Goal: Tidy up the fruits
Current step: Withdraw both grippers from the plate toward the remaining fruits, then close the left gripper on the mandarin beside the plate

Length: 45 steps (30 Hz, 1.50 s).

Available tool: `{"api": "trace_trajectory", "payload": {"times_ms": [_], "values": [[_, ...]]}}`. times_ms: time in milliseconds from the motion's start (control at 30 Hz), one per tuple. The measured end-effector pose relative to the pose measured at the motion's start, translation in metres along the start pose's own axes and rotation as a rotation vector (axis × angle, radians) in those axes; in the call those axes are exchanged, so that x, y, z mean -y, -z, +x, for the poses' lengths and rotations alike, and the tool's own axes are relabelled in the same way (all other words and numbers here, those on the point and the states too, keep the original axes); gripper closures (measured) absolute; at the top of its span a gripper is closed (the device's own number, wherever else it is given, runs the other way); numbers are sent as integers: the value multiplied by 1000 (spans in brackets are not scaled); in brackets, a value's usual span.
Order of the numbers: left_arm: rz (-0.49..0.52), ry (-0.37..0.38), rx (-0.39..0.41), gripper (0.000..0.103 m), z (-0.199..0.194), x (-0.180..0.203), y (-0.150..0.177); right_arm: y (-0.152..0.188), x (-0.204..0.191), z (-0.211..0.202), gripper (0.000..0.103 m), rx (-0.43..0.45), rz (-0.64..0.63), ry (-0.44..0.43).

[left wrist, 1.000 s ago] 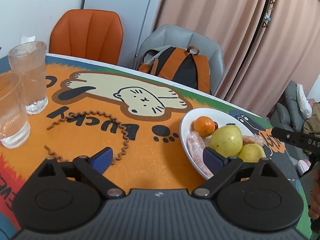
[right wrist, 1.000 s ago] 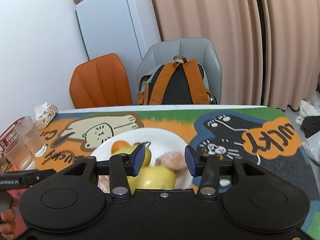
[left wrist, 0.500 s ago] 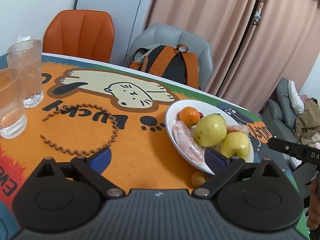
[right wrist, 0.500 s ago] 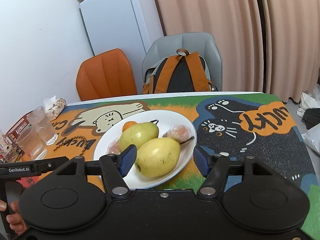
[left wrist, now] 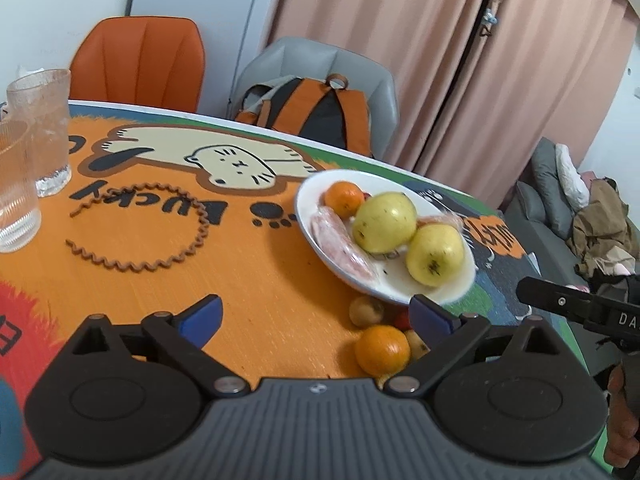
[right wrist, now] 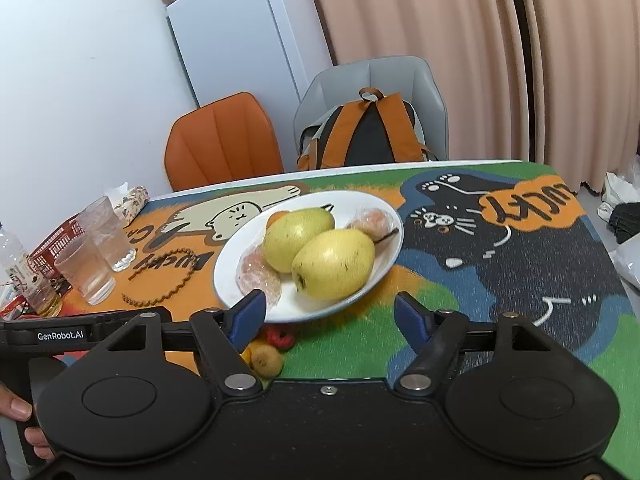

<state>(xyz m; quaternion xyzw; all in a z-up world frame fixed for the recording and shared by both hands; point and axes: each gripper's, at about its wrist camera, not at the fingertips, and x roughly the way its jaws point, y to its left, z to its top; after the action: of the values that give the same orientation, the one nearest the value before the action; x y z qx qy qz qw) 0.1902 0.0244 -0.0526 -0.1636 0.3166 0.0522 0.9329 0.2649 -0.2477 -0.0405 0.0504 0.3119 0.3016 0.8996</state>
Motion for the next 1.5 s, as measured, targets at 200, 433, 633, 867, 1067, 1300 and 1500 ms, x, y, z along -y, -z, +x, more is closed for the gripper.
{"api": "trace_trajectory", "payload": {"times_ms": [200, 433, 633, 867, 1067, 1300, 1500], "values": [[16, 15, -7, 5, -7, 5, 12, 11, -1, -10, 25, -5, 7, -14], [34, 18, -18, 5, -19, 8, 24, 23, -7, -23, 14, -5, 13, -23], [47, 33, -15, 5, -28, 10, 30, 34, -17, -38, 5, 20, -19, -24], [66, 40, -19, 0, -37, 12, 38, 46, -20, -50, 0, 41, -8, -24], [76, 42, -18, 0, -45, 14, 44, 55, -22, -57, 0, 46, 1, -15], [71, 46, 0, 0, -53, 17, 46, 57, -24, -64, 0, 43, -3, -24], [43, 30, 24, 0, -53, 15, 48, 60, -26, -58, 2, 42, -12, -42]]}}
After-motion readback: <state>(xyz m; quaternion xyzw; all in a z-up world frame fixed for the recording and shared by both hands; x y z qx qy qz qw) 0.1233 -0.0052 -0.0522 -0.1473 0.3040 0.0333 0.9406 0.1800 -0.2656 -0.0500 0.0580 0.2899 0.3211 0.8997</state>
